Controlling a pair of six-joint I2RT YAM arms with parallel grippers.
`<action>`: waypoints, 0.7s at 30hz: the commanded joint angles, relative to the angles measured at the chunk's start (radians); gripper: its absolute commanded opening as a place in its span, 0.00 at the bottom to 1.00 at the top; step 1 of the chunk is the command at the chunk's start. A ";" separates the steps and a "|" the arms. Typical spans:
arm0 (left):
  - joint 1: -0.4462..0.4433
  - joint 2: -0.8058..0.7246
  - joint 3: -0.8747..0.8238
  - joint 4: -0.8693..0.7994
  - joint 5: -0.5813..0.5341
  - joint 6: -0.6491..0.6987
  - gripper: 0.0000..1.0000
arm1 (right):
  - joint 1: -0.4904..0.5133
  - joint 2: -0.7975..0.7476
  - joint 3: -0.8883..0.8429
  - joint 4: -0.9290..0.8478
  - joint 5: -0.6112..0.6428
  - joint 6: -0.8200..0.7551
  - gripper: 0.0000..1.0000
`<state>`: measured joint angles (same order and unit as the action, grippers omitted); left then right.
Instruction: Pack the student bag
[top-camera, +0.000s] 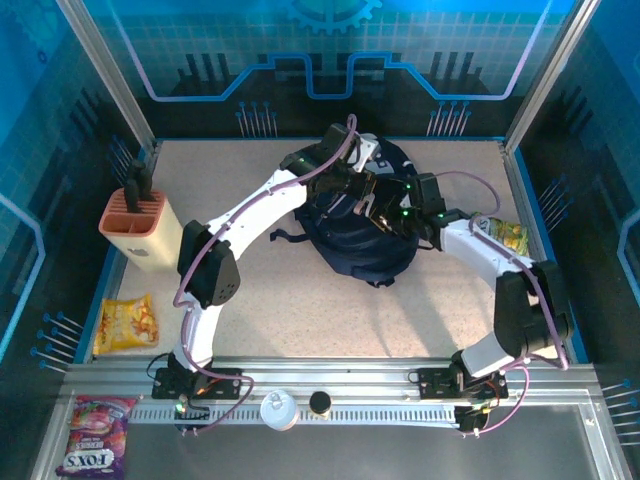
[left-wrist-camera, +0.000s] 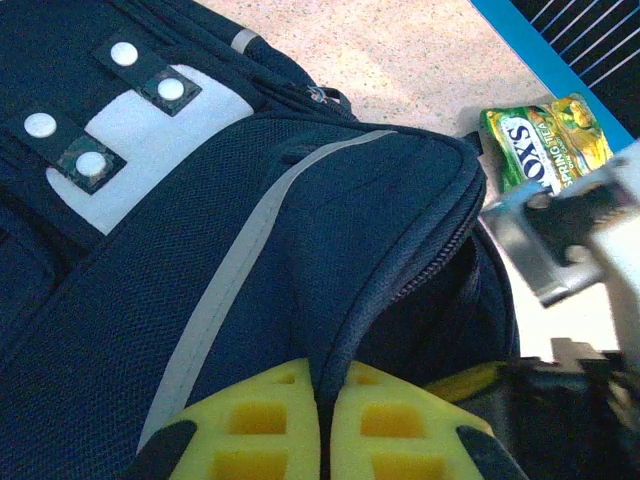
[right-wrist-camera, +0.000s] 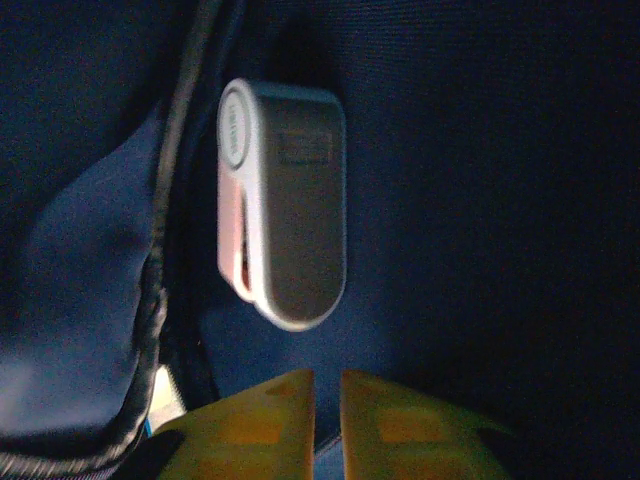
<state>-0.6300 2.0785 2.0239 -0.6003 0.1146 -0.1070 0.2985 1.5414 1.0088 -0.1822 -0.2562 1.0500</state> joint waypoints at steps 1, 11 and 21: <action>0.012 -0.100 0.001 0.068 0.044 -0.027 0.03 | 0.022 0.077 0.069 0.051 0.008 0.000 0.11; 0.021 -0.119 -0.024 0.077 0.054 -0.051 0.04 | 0.019 0.189 0.107 0.256 0.034 0.040 0.04; 0.025 -0.122 -0.073 0.088 0.093 -0.051 0.09 | -0.018 -0.161 -0.160 0.138 0.066 -0.038 0.19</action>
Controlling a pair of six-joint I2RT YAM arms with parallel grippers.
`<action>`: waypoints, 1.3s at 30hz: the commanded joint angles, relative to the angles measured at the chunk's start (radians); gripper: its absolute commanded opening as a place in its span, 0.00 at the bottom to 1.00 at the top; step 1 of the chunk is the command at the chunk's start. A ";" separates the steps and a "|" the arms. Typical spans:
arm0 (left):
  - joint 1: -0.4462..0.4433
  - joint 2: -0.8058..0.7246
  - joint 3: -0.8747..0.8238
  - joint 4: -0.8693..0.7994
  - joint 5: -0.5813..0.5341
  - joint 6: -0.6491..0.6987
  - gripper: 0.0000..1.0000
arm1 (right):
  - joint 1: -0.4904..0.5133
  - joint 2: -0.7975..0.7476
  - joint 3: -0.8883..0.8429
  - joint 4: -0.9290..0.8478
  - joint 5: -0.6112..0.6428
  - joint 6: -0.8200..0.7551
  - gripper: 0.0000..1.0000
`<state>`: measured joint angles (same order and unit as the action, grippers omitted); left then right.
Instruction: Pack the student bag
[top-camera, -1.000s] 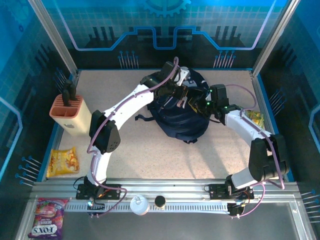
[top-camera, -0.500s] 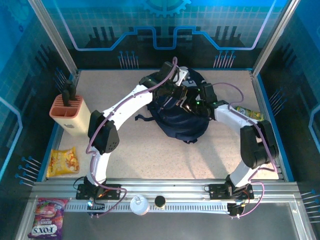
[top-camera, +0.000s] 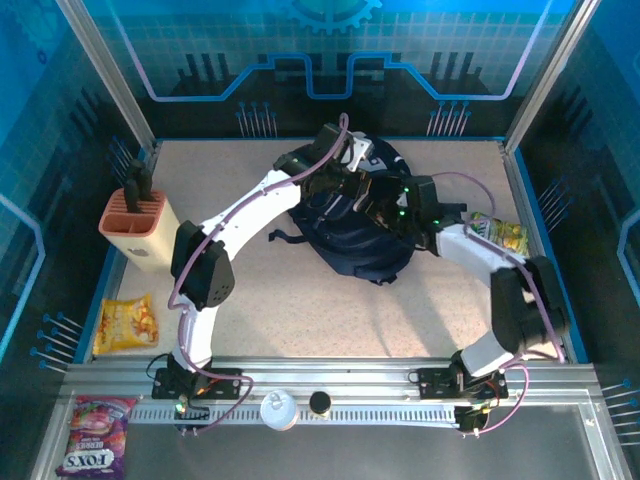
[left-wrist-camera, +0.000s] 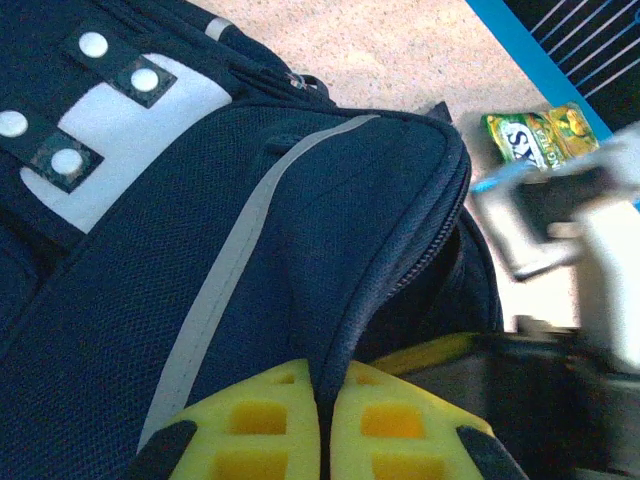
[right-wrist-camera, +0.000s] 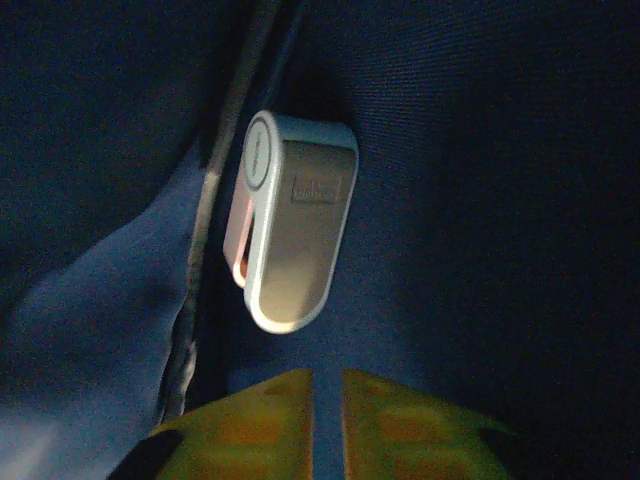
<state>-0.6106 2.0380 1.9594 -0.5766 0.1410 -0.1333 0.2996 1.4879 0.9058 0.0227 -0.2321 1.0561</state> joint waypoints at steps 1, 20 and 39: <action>0.006 -0.083 -0.017 0.064 0.079 -0.023 0.11 | -0.027 -0.148 -0.080 -0.108 0.061 -0.055 0.20; 0.158 -0.310 -0.470 0.154 0.075 -0.281 0.63 | -0.057 -0.361 -0.049 -0.397 0.295 -0.219 0.84; 0.265 -0.097 -0.379 0.106 0.217 -0.410 0.44 | 0.001 -0.268 -0.002 -0.365 0.215 -0.227 0.78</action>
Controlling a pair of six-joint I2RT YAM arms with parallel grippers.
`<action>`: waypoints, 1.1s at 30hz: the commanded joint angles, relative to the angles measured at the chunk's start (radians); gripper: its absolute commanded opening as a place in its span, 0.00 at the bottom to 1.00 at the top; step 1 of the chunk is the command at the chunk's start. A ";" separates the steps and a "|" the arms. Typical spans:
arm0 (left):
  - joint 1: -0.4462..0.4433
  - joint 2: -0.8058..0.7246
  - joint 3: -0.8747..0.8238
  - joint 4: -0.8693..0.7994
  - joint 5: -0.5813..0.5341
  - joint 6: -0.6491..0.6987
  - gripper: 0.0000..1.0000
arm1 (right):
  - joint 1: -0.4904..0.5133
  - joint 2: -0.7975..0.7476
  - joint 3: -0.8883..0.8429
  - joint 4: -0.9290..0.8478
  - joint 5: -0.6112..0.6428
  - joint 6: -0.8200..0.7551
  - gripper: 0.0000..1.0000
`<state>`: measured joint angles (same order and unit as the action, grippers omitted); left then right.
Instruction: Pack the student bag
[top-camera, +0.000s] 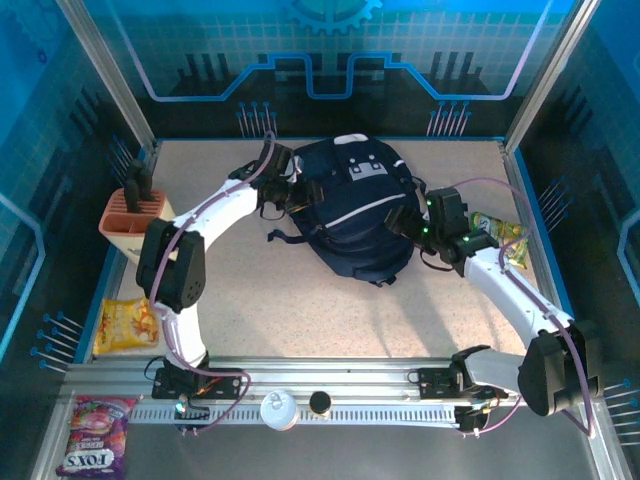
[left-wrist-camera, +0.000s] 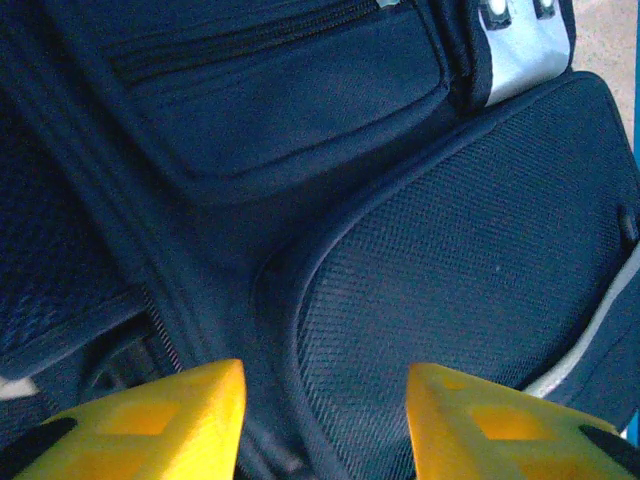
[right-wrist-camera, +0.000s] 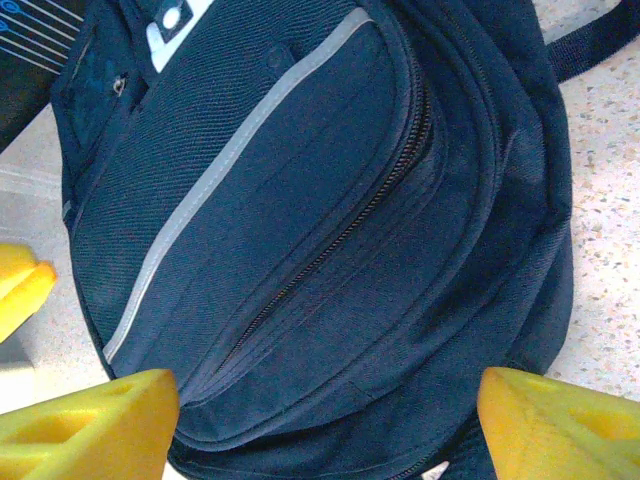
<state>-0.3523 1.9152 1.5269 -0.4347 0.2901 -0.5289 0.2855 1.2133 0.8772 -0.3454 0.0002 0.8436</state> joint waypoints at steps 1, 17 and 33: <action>0.007 0.036 0.064 -0.042 0.078 -0.014 0.42 | 0.015 0.009 0.026 0.005 -0.020 -0.015 0.78; 0.012 0.104 0.123 -0.155 0.038 0.006 0.43 | 0.020 0.134 0.073 -0.018 -0.053 -0.039 0.78; 0.012 0.097 0.128 -0.185 0.144 0.026 0.00 | -0.001 0.322 0.109 0.108 -0.131 -0.088 0.66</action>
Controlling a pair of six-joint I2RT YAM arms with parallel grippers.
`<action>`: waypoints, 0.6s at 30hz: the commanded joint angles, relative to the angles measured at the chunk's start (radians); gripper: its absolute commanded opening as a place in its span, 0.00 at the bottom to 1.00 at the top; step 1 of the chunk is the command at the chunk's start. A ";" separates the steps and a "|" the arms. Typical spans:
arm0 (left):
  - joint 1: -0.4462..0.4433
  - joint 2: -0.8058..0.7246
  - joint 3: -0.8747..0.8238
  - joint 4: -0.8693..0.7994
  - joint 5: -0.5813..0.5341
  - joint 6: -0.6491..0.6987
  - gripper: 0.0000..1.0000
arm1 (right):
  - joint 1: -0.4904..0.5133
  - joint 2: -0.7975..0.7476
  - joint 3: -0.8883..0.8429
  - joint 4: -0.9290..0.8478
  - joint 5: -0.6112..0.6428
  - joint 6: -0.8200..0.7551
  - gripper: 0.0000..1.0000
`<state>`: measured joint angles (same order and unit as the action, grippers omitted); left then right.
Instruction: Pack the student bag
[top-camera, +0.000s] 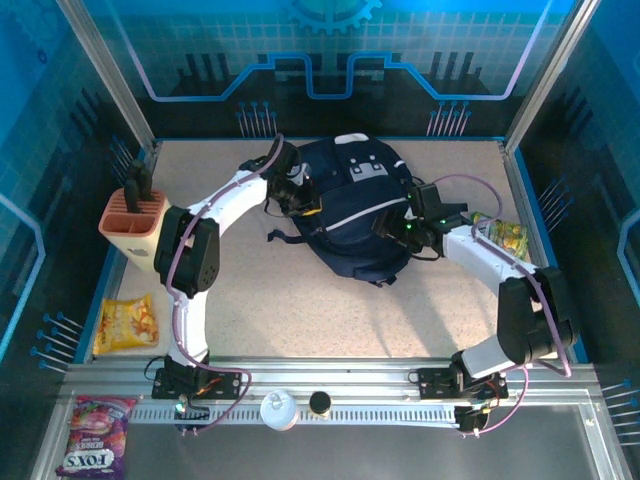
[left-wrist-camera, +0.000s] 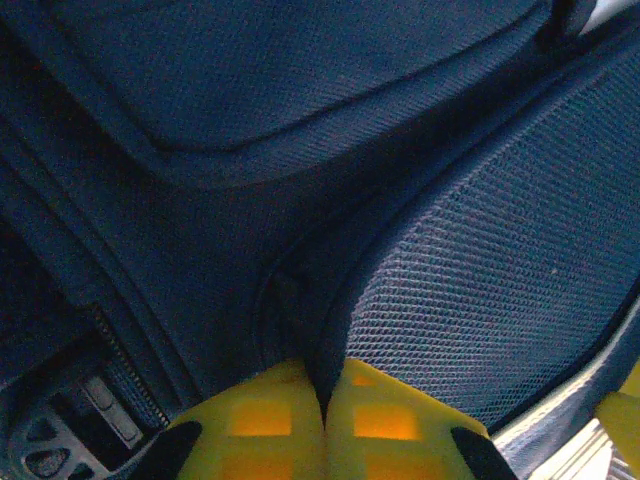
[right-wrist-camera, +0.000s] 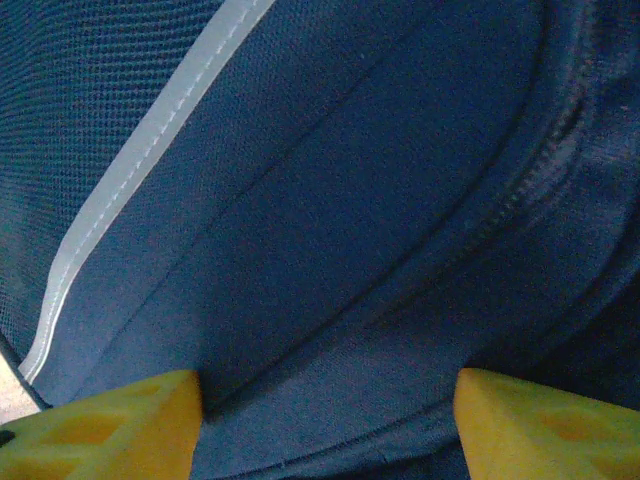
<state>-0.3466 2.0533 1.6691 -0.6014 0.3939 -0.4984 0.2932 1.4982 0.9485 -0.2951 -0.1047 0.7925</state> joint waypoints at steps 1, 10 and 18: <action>0.009 -0.058 -0.033 -0.006 0.045 -0.017 0.00 | -0.011 0.053 0.046 0.059 -0.026 -0.045 0.66; 0.030 -0.253 -0.261 0.147 0.062 -0.180 0.00 | -0.009 0.253 0.231 -0.009 -0.047 -0.166 0.57; 0.031 -0.289 -0.337 0.258 0.103 -0.294 0.00 | -0.005 0.351 0.426 -0.138 -0.003 -0.280 0.57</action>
<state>-0.3130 1.8042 1.3399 -0.3904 0.4057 -0.7433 0.2878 1.8439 1.3144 -0.3618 -0.1490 0.5800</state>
